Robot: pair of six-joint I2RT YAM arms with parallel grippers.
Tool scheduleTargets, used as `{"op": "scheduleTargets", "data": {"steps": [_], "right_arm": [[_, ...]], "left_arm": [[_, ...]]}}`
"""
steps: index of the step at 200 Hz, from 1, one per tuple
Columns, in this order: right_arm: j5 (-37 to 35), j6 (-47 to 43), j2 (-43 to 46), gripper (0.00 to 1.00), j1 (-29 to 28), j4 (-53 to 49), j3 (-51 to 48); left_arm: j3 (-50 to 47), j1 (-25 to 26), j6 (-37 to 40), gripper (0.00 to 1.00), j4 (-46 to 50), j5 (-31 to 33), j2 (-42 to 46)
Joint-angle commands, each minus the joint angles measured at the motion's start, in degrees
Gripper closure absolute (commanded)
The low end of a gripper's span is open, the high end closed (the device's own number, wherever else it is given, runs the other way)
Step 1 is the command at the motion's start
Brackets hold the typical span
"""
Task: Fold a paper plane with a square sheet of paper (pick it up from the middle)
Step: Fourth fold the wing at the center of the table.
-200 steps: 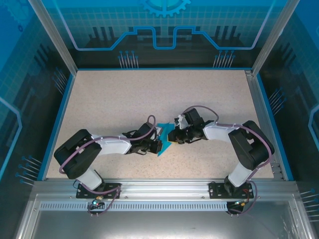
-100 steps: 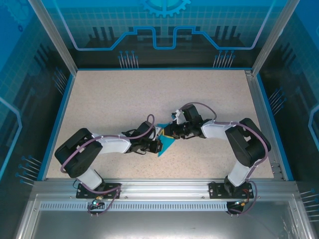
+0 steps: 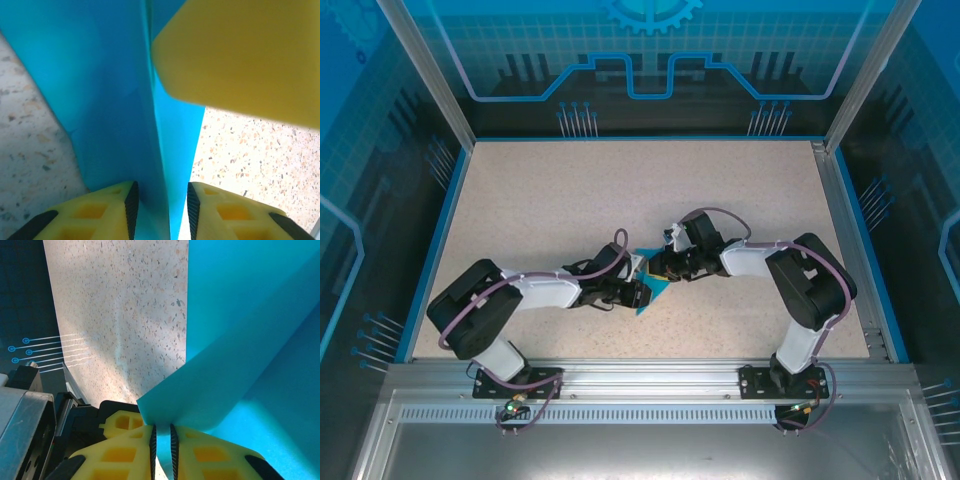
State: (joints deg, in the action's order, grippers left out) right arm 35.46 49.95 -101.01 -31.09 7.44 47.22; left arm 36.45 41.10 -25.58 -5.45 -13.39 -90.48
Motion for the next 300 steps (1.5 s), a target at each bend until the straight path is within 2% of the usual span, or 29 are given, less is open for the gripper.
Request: {"op": "scheduleTargets", "data": {"steps": [1, 12, 87, 113, 144, 205, 300], "right_arm": [[-0.5, -1.08, -0.52, 0.82, -0.46, -1.38, 1.06], [-0.48, -1.0, -0.51, 0.82, -0.46, -1.39, 1.02], [-0.53, -1.1, -0.09, 0.81, -0.37, -1.86, 0.73], [-0.7, -1.27, 1.06, 0.8, 0.2, -2.44, 0.43], [-0.17, -1.3, 2.21, 0.79, 0.99, -2.44, -0.03], [2.51, -2.0, 1.42, 0.78, 0.16, -2.21, 1.62], [2.3, -1.59, -2.65, 0.79, 0.09, -1.62, 4.59]], "left_arm": [[-1.67, 0.14, -2.71, 0.64, 0.15, -0.95, 2.44], [-1.92, 0.15, -3.07, 0.66, -0.13, -0.77, 2.55], [-3.69, 0.13, -4.6, 0.93, -3.71, -0.48, 1.72], [-5.13, -0.08, -5.7, 0.96, -6.17, -0.77, 0.92], [-7.58, -1.06, -8.03, 0.97, -10.64, -2.6, 0.08], [-7.64, -1.54, -10.21, 0.99, -11.68, -4.63, -2.45], [-12.83, -1.66, -18.82, 1.0, -17.8, -0.81, -2.07]]}}
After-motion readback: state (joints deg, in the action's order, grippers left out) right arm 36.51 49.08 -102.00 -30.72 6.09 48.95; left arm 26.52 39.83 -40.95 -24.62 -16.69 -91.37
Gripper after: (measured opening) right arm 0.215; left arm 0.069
